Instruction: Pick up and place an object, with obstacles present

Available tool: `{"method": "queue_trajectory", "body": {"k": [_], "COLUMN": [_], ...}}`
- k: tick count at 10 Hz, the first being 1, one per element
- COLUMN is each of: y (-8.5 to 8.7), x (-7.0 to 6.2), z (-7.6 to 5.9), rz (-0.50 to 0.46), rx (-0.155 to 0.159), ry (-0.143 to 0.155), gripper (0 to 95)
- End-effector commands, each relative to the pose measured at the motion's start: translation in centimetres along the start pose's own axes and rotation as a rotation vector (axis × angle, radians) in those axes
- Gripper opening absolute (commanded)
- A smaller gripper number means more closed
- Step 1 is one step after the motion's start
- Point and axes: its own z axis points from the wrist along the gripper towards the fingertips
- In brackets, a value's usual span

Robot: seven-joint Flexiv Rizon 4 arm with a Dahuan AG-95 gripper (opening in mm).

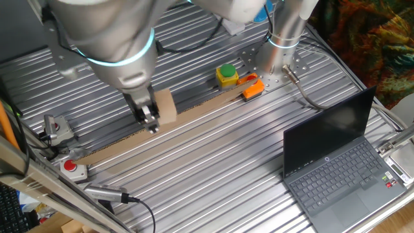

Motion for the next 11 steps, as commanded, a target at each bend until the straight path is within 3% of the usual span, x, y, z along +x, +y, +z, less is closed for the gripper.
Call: {"method": "queue_trajectory", "body": {"k": [1,6,11], "y": [0.9,3.2,3.3], "x": [0.6,2.4,2.6], "z": [0.0,0.1,1.0], "rz": [0.011,0.031,0.050], "rx": [0.003,0.002,-0.006], "ry": [-0.005,-0.008,-0.024], "gripper": [0.0,0.0,0.0]}}
